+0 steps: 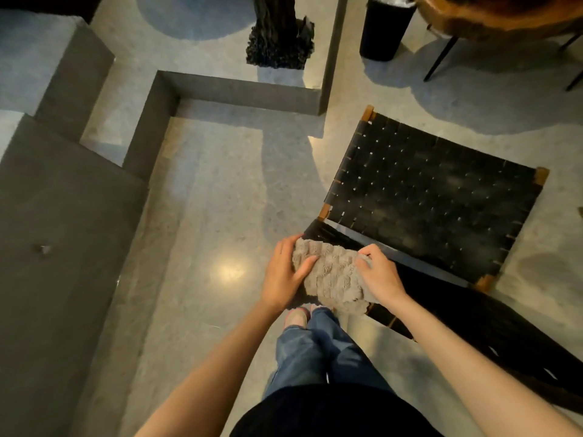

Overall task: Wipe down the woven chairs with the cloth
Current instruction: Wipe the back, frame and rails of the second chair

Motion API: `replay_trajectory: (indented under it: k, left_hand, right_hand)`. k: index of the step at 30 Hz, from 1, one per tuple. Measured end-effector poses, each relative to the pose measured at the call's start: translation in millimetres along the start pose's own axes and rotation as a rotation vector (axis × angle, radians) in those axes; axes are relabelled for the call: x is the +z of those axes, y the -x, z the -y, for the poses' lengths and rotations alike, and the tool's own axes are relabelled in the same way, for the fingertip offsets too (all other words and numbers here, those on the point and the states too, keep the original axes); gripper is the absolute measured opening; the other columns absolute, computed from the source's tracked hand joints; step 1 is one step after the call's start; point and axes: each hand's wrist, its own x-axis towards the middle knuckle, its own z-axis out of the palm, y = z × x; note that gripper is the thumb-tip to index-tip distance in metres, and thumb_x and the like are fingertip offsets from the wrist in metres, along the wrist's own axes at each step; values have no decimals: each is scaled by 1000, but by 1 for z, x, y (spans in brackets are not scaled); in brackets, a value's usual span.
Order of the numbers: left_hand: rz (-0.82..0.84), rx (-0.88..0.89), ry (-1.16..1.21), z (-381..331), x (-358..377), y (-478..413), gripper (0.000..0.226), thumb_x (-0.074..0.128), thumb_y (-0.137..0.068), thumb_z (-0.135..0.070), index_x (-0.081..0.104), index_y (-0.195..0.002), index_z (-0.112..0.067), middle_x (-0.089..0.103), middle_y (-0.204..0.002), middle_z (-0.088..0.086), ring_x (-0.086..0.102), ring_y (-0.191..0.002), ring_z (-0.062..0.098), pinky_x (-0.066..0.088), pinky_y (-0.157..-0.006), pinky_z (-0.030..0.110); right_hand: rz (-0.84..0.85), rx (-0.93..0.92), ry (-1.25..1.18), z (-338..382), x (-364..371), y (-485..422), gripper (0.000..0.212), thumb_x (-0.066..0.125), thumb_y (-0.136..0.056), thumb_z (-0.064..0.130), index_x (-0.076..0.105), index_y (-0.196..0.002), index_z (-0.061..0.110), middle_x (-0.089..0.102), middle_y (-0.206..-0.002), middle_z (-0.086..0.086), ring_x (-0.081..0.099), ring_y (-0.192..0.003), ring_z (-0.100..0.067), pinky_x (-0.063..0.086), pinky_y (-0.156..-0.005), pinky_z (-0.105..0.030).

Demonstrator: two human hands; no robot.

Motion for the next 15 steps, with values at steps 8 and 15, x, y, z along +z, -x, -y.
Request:
replay_trajectory:
  k: [8,15]
  left_hand:
    - [255,307,-234,12,-24,-15,39,47,-98,-29,47,-132,-11,40,-144,9,44,-126,21,31,-102,21]
    - [113,187,-284,2,-11,4,42,46,-99,-23,43,-140,-15,27,-154,7,19,-144,22,20,-117,46]
  right_hand:
    - [-174,-126,50,-11,24,36,5,45,-99,21,48,-97,25,55,-97,7,52,-82,1,37,-62,-12]
    - [-246,-159,119,-10,29,54,10,45,-99,20,53,-105,19,53,-102,7,53,-87,-6,40,-66,-15]
